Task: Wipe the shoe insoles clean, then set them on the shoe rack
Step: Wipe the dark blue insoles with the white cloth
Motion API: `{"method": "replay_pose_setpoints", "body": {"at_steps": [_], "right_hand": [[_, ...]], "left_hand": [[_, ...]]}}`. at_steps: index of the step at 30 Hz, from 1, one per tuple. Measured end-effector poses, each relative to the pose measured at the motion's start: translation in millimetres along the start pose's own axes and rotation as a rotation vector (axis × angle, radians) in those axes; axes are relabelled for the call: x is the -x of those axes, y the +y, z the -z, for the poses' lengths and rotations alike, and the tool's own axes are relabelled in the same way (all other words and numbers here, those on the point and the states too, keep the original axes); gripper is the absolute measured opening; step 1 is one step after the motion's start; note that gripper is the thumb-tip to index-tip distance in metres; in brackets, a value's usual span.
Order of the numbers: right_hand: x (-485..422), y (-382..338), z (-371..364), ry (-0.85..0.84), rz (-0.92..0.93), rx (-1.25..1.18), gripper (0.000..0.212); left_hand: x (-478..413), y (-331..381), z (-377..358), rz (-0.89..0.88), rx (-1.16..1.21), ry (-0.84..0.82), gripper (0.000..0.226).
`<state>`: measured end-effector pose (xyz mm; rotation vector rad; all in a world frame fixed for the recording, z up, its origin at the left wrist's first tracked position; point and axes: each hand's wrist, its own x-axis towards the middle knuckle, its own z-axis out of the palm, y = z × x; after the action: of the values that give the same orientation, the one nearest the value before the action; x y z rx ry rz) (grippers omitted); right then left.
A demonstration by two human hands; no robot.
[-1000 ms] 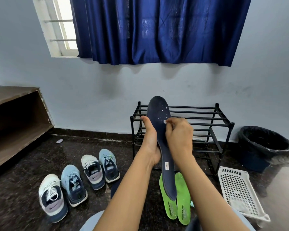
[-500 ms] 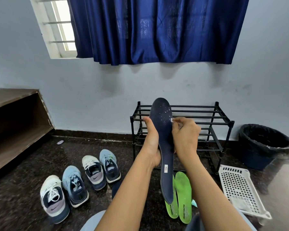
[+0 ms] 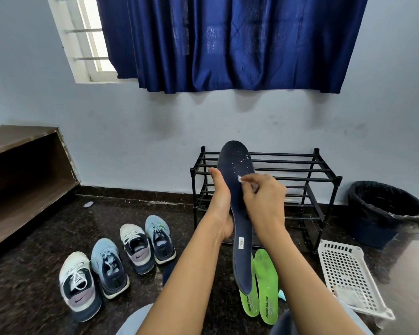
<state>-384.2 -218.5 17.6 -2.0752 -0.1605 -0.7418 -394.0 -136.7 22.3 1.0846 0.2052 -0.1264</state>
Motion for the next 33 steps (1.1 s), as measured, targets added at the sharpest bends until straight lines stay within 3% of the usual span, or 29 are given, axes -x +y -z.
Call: {"method": "replay_pose_setpoints", "body": {"at_steps": [7,13,18,23,25,30,33], "right_hand": [[-14.3,6.5,-0.3,0.073,-0.057,0.035,0.020],[1.0,-2.3,-3.6,-0.006,0.086,0.008,0.017],[-14.9,5.2,2.7,0.099,-0.002,0.012,0.017],[8.7,-4.9,-9.8,-0.057,0.144,0.008,0.017],[2.9,-4.9,-10.6,-0.035,0.187,0.040,0.016],[-10.4,3.8,-3.8,0.077,0.034,0.011,0.017],[7.9,-4.4,-12.8,-0.006,0.166,0.019,0.016]], "left_hand": [[3.4,-1.8,-3.4,0.032,-0.002,-0.027,0.092],[0.7,1.5,2.1,0.012,0.026,-0.024,0.091],[2.6,-2.8,-1.8,0.036,-0.003,-0.032,0.091],[0.7,1.0,4.8,0.027,0.009,0.009,0.090],[1.8,1.9,3.4,0.031,0.023,0.006,0.088],[1.8,-2.6,-1.8,0.048,0.010,-0.018,0.086],[-1.4,-0.8,5.1,0.011,0.043,0.012,0.085]]}}
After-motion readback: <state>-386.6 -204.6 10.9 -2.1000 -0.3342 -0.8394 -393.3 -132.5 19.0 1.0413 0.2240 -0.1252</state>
